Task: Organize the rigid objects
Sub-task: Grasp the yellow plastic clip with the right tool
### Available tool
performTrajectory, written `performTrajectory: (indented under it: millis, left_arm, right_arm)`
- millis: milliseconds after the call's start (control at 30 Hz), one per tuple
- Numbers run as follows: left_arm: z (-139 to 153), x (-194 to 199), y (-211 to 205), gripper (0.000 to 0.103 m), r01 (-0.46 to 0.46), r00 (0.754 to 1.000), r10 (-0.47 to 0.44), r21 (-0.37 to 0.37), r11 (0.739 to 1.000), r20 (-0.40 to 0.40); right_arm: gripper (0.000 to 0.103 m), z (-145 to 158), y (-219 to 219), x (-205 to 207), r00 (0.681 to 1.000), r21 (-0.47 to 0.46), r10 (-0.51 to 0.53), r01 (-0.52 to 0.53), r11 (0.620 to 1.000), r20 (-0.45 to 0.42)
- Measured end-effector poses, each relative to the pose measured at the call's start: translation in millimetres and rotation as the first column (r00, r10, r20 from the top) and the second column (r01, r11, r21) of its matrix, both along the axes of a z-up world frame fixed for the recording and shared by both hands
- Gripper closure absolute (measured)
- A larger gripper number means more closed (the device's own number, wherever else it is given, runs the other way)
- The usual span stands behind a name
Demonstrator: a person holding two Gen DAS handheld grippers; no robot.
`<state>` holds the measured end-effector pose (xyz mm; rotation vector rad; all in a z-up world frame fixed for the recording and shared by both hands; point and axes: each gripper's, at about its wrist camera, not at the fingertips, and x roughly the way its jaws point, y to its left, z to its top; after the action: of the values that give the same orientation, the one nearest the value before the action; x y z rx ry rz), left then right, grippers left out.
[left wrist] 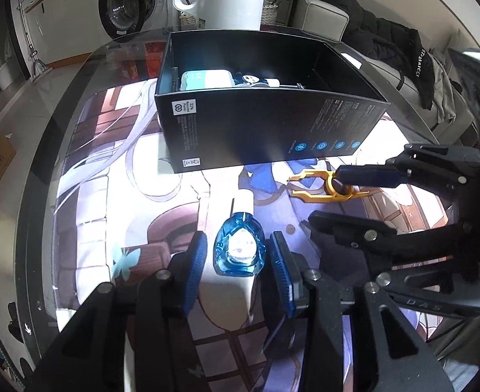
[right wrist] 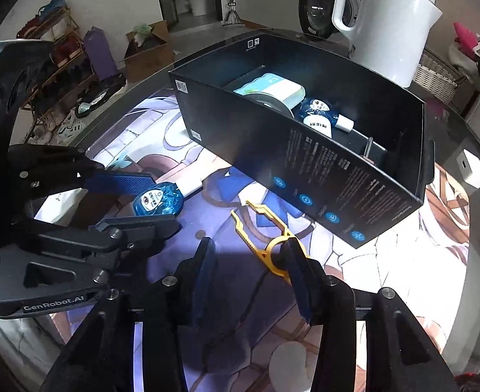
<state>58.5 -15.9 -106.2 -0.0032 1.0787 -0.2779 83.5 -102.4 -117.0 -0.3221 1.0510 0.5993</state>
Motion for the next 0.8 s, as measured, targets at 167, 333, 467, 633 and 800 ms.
performTrajectory:
  millis: [167, 333, 467, 633, 800]
  left_arm:
    - [0, 0, 0, 0.065, -0.002, 1.000, 0.002, 0.007, 1.000, -0.002]
    - [0, 1, 3, 0.064, -0.007, 1.000, 0.007, -0.008, 1.000, -0.006]
    - [0, -1, 4, 0.064, -0.006, 1.000, 0.005, -0.008, 1.000, -0.005]
    - [-1, -3, 3, 0.065, 0.002, 1.000, -0.002, 0.008, 1.000, 0.000]
    - [0, -3, -4, 0.074, 0.019, 1.000, -0.020, 0.054, 0.998, 0.018]
  right_arm:
    - [0.047, 10, -1, -1, 0.998, 0.011, 0.011, -0.011, 1.000, 0.067]
    - [0.046, -1, 3, 12, 0.998, 0.000, 0.019, -0.019, 1.000, 0.058]
    - [0.046, -6, 0, 8, 1.000, 0.013, 0.008, -0.007, 1.000, -0.020]
    - [0.057, -1, 6, -9, 0.999, 0.029, 0.026, -0.024, 0.999, -0.046]
    - [0.065, -6, 14, -6, 1.000, -0.014, -0.004, 0.004, 1.000, -0.012]
